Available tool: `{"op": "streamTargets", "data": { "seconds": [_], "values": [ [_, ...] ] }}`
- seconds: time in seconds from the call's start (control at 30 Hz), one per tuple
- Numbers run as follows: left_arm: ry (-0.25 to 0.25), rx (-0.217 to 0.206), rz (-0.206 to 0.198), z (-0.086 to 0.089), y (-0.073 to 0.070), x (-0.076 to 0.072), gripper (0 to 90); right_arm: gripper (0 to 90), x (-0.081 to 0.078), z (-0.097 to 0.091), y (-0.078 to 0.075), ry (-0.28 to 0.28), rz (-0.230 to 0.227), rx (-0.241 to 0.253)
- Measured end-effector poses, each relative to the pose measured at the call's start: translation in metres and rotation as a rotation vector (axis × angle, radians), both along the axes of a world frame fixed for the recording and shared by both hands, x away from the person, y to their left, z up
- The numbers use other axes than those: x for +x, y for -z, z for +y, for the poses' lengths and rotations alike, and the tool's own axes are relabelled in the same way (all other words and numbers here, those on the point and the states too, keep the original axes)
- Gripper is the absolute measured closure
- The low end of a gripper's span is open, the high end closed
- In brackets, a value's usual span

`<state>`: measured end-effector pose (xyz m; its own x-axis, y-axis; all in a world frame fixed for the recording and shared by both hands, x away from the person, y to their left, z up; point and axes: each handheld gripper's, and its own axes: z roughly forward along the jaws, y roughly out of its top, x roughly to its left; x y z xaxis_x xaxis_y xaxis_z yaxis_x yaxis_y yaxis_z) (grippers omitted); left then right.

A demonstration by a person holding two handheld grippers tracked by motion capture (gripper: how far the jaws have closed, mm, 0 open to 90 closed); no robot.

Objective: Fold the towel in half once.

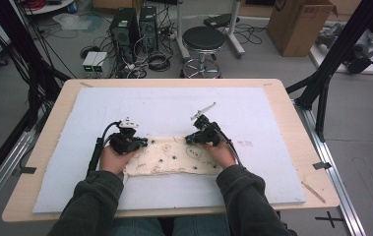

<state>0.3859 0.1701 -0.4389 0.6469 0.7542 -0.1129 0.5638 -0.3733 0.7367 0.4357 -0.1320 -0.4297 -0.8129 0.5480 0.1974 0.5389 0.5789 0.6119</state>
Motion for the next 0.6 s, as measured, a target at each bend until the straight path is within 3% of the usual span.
{"op": "streamTargets", "data": {
  "seconds": [0.17,0.6],
  "values": [
    [-0.019,-0.003,-0.006,0.008,0.0,-0.001,89.5,88.8,0.0,-0.019,0.004,0.029,0.005,0.04],
    [-0.026,0.01,-0.008,0.017,0.0,-0.003,89.5,88.9,-0.005,-0.055,0.005,0.086,0.012,0.051]
  ]
}}
